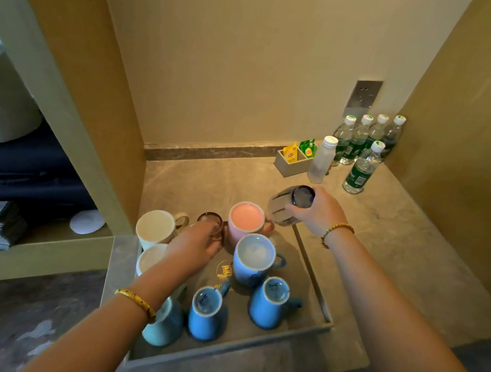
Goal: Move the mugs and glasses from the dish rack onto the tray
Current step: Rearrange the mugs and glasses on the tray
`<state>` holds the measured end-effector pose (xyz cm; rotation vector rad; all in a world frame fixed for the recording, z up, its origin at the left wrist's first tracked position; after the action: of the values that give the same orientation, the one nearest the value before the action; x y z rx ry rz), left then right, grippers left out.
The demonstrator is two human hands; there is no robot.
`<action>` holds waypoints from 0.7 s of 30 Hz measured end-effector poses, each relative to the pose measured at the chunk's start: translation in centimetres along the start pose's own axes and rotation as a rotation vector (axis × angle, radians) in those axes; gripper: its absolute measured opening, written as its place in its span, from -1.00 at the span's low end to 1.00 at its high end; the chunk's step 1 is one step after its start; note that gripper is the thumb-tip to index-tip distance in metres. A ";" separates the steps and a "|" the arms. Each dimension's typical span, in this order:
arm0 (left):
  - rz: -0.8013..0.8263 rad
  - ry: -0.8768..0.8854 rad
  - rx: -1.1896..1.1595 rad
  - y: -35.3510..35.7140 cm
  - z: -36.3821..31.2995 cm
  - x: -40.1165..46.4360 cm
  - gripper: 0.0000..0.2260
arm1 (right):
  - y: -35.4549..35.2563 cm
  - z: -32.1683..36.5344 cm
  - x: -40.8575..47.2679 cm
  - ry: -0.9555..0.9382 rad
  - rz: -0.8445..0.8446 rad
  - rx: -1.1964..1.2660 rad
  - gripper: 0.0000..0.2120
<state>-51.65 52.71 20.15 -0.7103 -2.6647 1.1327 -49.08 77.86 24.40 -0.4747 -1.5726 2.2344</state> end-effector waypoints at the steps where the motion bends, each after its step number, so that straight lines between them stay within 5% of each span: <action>1: -0.007 0.002 0.008 -0.1 0.0 0.5 -0.69 | 0.5 -1.2 0.2 0.032 0.004 0.002 -0.39; 8: 0.117 -0.223 0.181 1.7 3.1 3.8 -0.33 | 5.0 -5.3 2.6 0.096 0.167 -0.028 -0.35; 21: 0.131 -0.314 0.205 2.9 5.1 6.1 -0.31 | 11.1 -4.6 3.4 -0.093 0.446 -0.313 -0.35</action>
<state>-57.59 54.15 14.28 -0.7306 -2.7195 1.6486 -51.02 79.78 12.21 -0.8977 -2.0443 2.3494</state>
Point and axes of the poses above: each hand's wrist, its own x-axis towards the middle knuckle, its own y-axis out of the palm, z = x × y, the point moved 9 cm from there along x, towards the middle knuckle, and after that the axes turned 15 degrees about -x, right-handed, at the moved point
